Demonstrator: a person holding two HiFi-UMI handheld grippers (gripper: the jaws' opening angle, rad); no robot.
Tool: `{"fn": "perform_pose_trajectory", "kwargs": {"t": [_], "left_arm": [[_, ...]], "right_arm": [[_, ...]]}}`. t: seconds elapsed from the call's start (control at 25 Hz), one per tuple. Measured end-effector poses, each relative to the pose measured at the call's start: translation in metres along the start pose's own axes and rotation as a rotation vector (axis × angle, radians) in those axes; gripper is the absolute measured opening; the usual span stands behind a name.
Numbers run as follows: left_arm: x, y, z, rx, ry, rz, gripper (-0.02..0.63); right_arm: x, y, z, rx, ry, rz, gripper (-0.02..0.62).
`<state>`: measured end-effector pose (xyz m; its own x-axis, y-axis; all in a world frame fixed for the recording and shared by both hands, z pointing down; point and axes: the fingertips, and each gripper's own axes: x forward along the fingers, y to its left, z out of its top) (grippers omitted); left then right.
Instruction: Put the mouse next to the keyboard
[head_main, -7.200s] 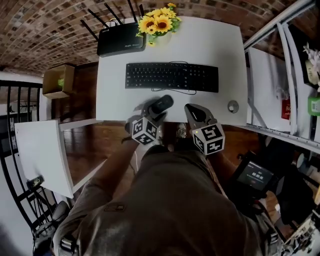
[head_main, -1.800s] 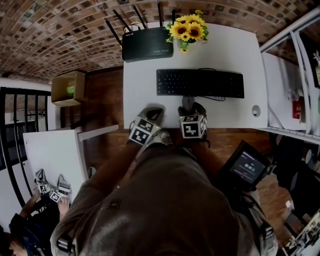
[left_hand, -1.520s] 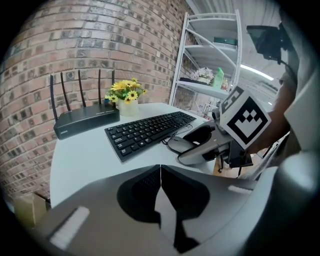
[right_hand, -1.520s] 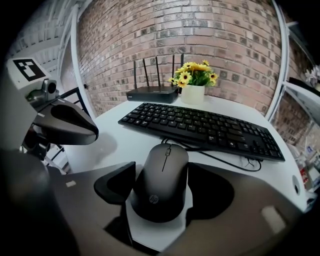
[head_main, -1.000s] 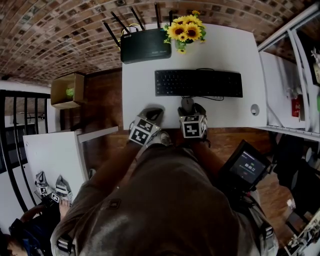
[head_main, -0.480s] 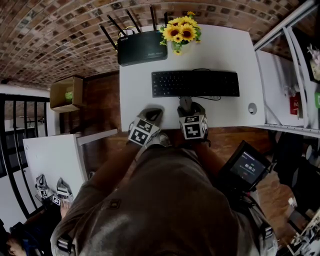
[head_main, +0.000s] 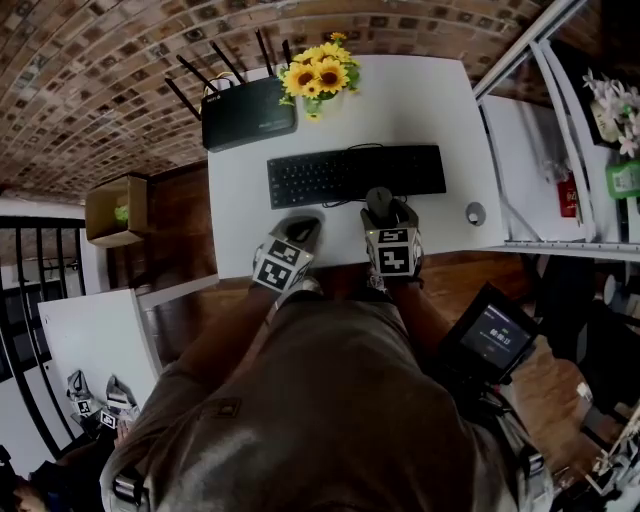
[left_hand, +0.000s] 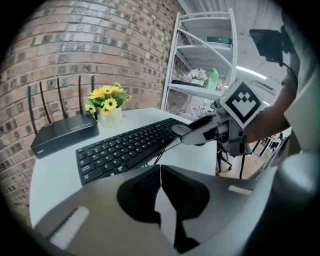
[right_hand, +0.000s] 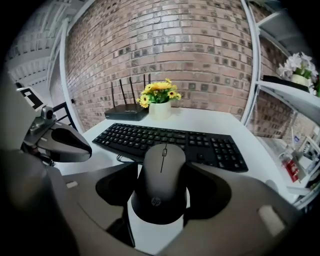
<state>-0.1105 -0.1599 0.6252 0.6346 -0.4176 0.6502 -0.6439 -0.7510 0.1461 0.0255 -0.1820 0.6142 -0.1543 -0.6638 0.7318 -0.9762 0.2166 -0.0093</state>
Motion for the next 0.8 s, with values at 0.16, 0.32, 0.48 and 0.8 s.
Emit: {"fn": "perform_pose_trajectory", "kwargs": {"t": [0.16,0.32,0.48,0.8], "left_arm": [[0.024,-0.017,0.025,0.019,-0.023,-0.017,0.005],[0.046,-0.031,0.046,0.037,-0.030,-0.024,0.005],[0.067,-0.042,0.065,0.044,-0.033,-0.018,0.005],[0.099,-0.058,0.092,0.016,-0.043,0.018,0.005]], "right_arm": [[-0.006,-0.051,0.007,0.033,-0.023,-0.048,0.310],[-0.011,-0.102,0.012,0.061,-0.036,-0.094,0.311],[-0.011,-0.152,0.016,0.084,-0.048,-0.129,0.311],[0.001,-0.230,0.013,0.079,-0.028,-0.158,0.311]]}}
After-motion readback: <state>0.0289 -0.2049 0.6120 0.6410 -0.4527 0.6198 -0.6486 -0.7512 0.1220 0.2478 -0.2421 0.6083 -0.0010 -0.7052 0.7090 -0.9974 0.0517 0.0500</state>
